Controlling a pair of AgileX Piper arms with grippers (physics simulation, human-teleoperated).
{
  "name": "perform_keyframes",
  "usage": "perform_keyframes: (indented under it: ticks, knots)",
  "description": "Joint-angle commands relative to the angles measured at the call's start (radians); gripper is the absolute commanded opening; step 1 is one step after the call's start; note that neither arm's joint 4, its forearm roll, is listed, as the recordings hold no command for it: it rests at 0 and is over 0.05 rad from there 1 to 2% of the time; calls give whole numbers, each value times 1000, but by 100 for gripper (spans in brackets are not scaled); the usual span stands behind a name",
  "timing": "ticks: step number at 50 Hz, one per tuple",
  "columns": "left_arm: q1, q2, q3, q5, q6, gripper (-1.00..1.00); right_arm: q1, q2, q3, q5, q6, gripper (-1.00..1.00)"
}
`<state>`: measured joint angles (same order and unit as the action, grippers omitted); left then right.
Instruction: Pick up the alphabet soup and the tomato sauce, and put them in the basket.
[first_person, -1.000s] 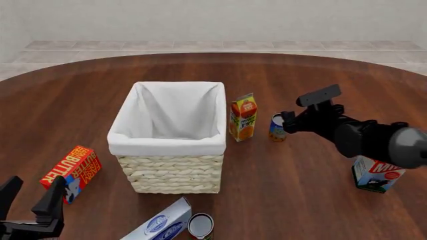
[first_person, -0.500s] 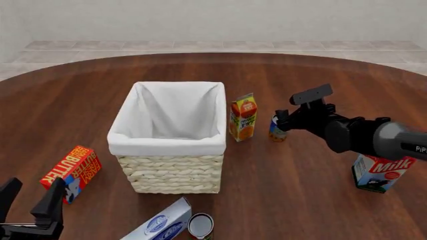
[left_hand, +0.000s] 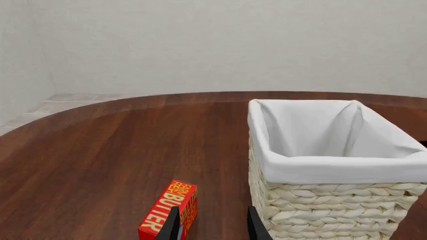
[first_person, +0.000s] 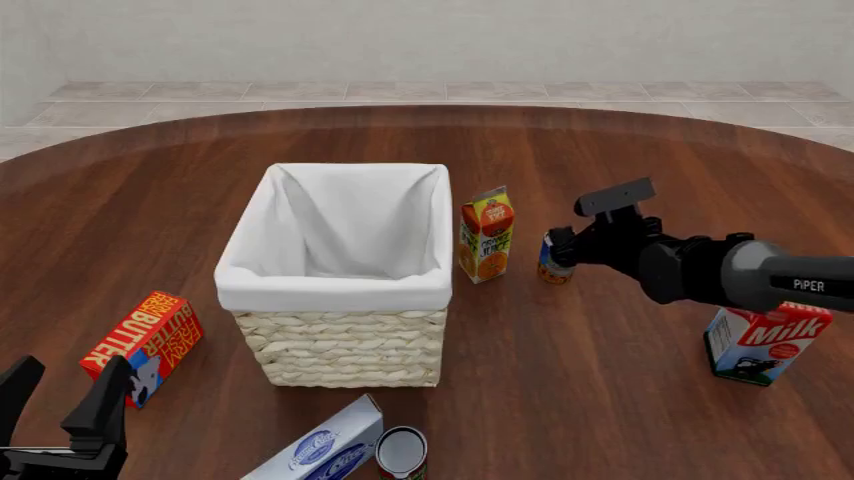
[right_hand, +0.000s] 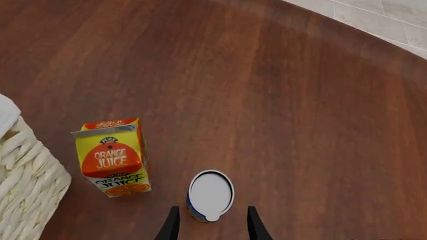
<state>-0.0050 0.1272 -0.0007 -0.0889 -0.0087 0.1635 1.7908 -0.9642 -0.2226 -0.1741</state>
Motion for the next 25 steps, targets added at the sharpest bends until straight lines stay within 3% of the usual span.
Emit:
perform_keyframes:
  ticks: [1, 25]
  knots:
    - [0, -1, 0, 0, 0, 100, -12, 35, -17, 2, 1, 100]
    - [0, 0, 0, 0, 0, 100, 8, 86, -44, -5, 25, 100]
